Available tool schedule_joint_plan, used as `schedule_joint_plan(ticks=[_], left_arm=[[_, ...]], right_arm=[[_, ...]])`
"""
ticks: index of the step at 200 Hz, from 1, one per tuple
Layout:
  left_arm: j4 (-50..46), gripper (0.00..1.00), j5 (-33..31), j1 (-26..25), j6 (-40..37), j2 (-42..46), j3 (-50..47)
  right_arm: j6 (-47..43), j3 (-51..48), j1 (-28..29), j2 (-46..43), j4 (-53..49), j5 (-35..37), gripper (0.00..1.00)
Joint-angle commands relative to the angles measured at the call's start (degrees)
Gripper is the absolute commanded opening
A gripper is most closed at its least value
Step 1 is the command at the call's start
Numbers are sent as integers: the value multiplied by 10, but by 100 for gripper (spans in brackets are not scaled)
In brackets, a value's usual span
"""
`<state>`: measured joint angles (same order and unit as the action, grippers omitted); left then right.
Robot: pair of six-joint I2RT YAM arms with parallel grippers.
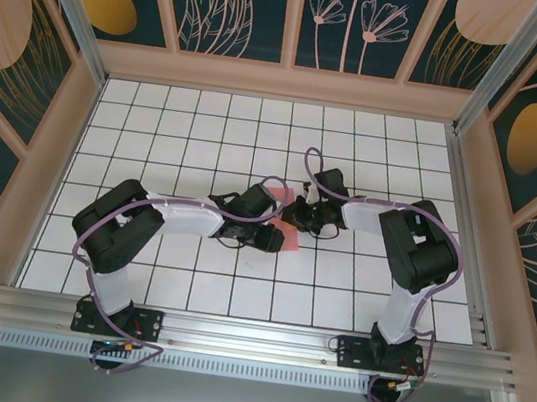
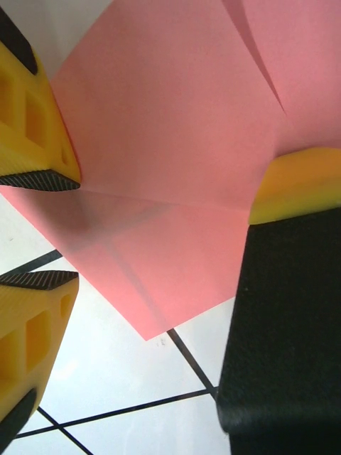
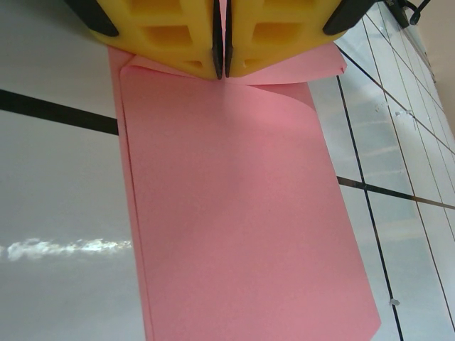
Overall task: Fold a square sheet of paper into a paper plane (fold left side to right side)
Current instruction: Fold the triangle a second time at the center of the table.
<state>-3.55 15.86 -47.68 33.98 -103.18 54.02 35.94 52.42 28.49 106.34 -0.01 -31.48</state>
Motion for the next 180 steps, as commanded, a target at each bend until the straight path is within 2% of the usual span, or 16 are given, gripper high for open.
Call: schedule_joint_plan(ticks=[1,104,180], left_arm=[[-1,38,-7,-3,8,-14,-10],[-42,38,22,-23,-29,-5,-43],[-34,36,30,-35,-1,43,-110]], right_arm=[[-16,-17,-1,27,-52,34,14],[-21,-12,-2,28,-59,35,14],[-26,-2,-3,34,-64,34,14]])
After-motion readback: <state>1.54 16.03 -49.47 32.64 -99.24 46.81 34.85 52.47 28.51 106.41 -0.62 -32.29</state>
